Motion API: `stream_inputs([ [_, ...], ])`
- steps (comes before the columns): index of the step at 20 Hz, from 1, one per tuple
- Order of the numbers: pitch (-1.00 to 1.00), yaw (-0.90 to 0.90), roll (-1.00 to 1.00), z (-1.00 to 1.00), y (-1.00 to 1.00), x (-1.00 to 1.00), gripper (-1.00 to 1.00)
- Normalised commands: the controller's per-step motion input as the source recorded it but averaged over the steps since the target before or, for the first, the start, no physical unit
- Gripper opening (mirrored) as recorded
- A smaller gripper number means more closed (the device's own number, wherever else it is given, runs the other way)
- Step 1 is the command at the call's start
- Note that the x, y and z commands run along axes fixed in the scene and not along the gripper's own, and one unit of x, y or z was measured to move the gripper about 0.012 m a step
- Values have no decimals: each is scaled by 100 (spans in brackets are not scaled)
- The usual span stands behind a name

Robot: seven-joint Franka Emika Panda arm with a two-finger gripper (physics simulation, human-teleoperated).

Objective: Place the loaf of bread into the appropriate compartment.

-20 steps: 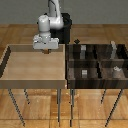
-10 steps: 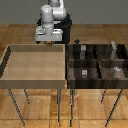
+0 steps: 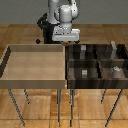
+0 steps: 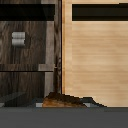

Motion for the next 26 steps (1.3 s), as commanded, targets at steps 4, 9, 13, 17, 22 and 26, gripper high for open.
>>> stream_inputs([
  [4,0,0,0,0,100,0,-100],
  [9,0,0,0,0,80,3,-100],
  [13,0,0,0,0,0,75,-100],
  [17,0,0,0,0,0,100,-100],
  [22,0,0,0,0,0,60,100],
  [26,0,0,0,0,0,0,100],
])
